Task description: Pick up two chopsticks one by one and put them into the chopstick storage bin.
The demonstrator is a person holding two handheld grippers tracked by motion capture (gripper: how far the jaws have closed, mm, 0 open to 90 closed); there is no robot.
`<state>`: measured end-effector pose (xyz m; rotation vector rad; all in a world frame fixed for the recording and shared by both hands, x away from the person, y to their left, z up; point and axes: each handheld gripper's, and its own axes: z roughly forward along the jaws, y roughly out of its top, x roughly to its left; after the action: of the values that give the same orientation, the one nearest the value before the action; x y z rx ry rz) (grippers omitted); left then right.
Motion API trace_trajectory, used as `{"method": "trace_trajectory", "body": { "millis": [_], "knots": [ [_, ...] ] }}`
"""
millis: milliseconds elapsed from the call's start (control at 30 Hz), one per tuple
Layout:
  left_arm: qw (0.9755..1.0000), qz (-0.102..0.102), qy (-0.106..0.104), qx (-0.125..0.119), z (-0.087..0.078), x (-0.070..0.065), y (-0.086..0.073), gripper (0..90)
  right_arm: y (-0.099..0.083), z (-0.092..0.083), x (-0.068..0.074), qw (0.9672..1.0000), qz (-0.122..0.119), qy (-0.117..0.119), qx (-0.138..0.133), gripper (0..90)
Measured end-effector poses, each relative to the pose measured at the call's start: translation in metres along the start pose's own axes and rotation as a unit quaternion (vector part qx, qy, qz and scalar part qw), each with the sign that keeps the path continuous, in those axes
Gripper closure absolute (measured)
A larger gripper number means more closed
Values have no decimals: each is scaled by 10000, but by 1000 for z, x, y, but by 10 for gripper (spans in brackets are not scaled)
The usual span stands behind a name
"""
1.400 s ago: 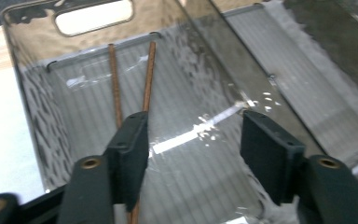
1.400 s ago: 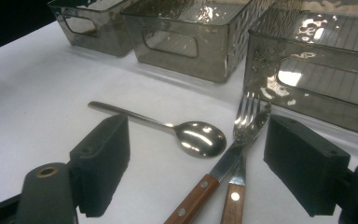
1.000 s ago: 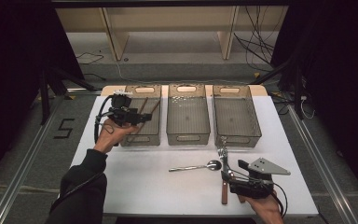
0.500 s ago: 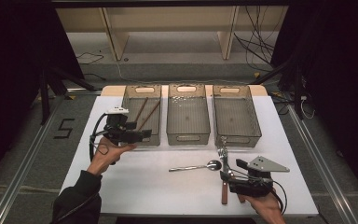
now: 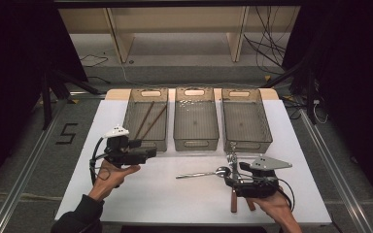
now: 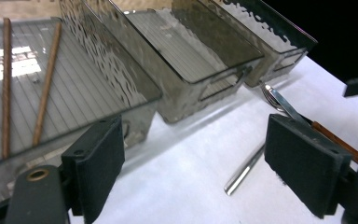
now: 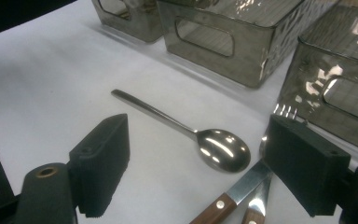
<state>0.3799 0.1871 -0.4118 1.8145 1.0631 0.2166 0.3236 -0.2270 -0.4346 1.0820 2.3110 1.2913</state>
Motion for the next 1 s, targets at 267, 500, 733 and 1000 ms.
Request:
{"method": "trace_trajectory", "body": {
  "millis": [267,500,733,1000],
  "knots": [
    [10000,10,-34,-41,-4,-5,-18,191,11,14,-2,9993,-227,175,256,230],
    [9999,159,-34,-28,-7,-10,-26,186,19,22,-2,9981,-372,271,413,230],
    [9999,158,12,-30,-11,-11,-35,186,26,33,-1,9959,-534,353,634,230],
    [9998,150,85,-85,-18,-9,-46,184,32,45,2,9931,-681,381,878,229]
  ]
}}
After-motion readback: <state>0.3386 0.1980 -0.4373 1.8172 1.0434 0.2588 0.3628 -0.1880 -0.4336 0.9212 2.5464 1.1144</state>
